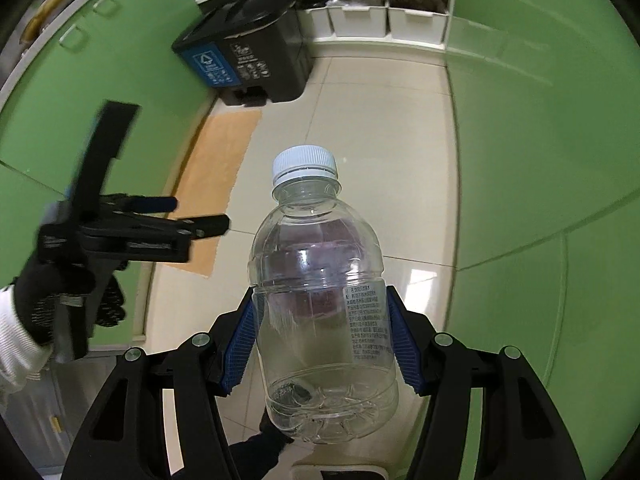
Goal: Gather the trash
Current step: 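Carry the bag and bottle to the pink bin and release both, then return both tools to the counter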
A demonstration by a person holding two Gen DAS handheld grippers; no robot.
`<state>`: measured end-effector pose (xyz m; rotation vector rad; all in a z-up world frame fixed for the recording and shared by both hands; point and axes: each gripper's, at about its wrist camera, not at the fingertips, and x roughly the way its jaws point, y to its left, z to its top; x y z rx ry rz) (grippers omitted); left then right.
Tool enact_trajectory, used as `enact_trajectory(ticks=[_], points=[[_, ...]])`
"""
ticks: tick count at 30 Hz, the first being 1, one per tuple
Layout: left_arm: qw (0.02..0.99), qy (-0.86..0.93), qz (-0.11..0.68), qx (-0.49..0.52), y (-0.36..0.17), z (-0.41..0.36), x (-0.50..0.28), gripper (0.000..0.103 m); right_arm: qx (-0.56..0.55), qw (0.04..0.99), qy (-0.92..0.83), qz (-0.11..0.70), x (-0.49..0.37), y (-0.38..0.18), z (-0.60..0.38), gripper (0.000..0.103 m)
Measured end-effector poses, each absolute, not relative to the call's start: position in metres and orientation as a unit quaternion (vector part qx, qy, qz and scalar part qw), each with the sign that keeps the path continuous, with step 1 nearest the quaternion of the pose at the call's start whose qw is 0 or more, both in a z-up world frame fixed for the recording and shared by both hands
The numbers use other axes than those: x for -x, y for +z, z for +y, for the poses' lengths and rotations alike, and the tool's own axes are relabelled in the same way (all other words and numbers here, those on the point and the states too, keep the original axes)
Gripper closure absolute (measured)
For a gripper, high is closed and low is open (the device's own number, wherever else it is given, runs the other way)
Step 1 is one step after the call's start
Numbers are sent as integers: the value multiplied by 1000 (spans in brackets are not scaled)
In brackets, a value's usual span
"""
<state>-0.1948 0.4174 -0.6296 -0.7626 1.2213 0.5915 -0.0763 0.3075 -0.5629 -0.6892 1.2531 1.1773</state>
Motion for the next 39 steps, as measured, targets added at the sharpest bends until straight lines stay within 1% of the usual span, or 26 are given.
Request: enact_trajectory(ticks=[7, 12, 13, 14, 15, 16, 19, 22, 26, 30, 31, 33, 34, 39], points=[[727, 297, 521, 334, -575, 430, 233, 3, 309, 578, 527, 541, 92, -597, 337, 44], [730, 309, 505, 341, -555, 433, 254, 3, 326, 570, 526, 541, 102, -619, 353, 41], [732, 312, 502, 340, -550, 432, 258, 3, 325, 569, 526, 543, 102, -620, 352, 26], [733, 314, 499, 339, -548, 431, 260, 3, 323, 571, 524, 542, 103, -620, 353, 16], [734, 316, 497, 339, -546, 431, 261, 3, 320, 576, 525, 539, 103, -618, 353, 8], [735, 317, 495, 339, -543, 431, 263, 3, 321, 578, 524, 536, 102, -616, 352, 6], [739, 317, 491, 336, -531, 424, 263, 3, 324, 574, 512, 551, 100, -612, 350, 6], [744, 310, 490, 333, -516, 416, 258, 3, 327, 580, 507, 547, 100, -598, 344, 6], [751, 299, 487, 331, -483, 401, 250, 3, 323, 588, 502, 546, 100, -561, 326, 6], [762, 283, 486, 321, -436, 384, 240, 3, 307, 603, 498, 543, 97, -500, 304, 6], [767, 277, 485, 316, -414, 376, 236, 3, 302, 607, 497, 541, 97, -483, 300, 6], [773, 272, 483, 308, -385, 369, 232, 3, 283, 620, 496, 538, 95, -435, 285, 6], [779, 267, 481, 301, -362, 362, 228, 3, 278, 625, 495, 536, 95, -419, 280, 6], [807, 239, 467, 271, -272, 336, 207, 3, 224, 679, 481, 507, 88, -296, 225, 6]])
